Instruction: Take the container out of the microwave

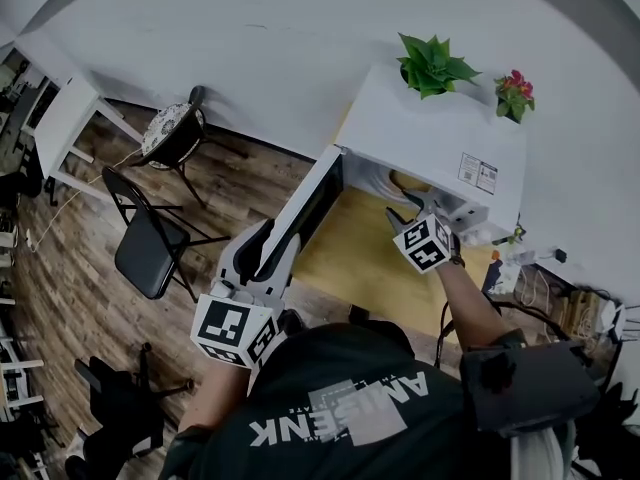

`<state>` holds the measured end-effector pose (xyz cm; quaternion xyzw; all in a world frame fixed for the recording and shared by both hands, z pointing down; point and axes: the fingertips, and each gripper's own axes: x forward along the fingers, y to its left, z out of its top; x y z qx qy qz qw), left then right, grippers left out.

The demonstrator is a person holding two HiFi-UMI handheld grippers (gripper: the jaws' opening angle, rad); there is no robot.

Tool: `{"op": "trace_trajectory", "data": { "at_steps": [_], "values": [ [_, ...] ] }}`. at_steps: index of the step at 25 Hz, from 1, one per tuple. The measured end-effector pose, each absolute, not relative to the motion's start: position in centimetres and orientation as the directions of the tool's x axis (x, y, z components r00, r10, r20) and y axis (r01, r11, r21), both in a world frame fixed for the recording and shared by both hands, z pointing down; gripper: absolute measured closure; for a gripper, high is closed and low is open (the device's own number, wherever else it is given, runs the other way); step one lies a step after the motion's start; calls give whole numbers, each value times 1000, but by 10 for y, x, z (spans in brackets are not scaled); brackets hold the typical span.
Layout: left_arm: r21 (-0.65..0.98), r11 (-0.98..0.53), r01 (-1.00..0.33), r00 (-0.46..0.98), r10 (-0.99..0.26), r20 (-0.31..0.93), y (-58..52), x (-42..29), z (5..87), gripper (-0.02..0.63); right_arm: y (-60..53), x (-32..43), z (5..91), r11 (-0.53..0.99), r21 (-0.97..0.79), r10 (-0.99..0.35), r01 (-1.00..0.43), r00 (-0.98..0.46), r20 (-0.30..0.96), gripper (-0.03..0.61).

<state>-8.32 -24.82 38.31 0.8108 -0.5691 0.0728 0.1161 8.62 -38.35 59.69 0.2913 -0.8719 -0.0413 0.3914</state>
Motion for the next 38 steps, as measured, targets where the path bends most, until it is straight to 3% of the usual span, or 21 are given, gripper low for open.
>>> {"op": "trace_trajectory", "data": {
  "at_steps": [19,28,38],
  "values": [
    [100,-185,-977,207,-938,279,-236,-97,386,472,-440,103,667,831,371,-528,-415,-379,760,417],
    [94,-155,-983,175,-944,280,-230,-100,388,472,-451,106,670,818,440,-558,-369,-326,763,535],
    [98,-208,-973,227,-935,272,-222,-104,381,472,-434,96,654,825,375,-534,-422,-365,763,548]
  ]
}}
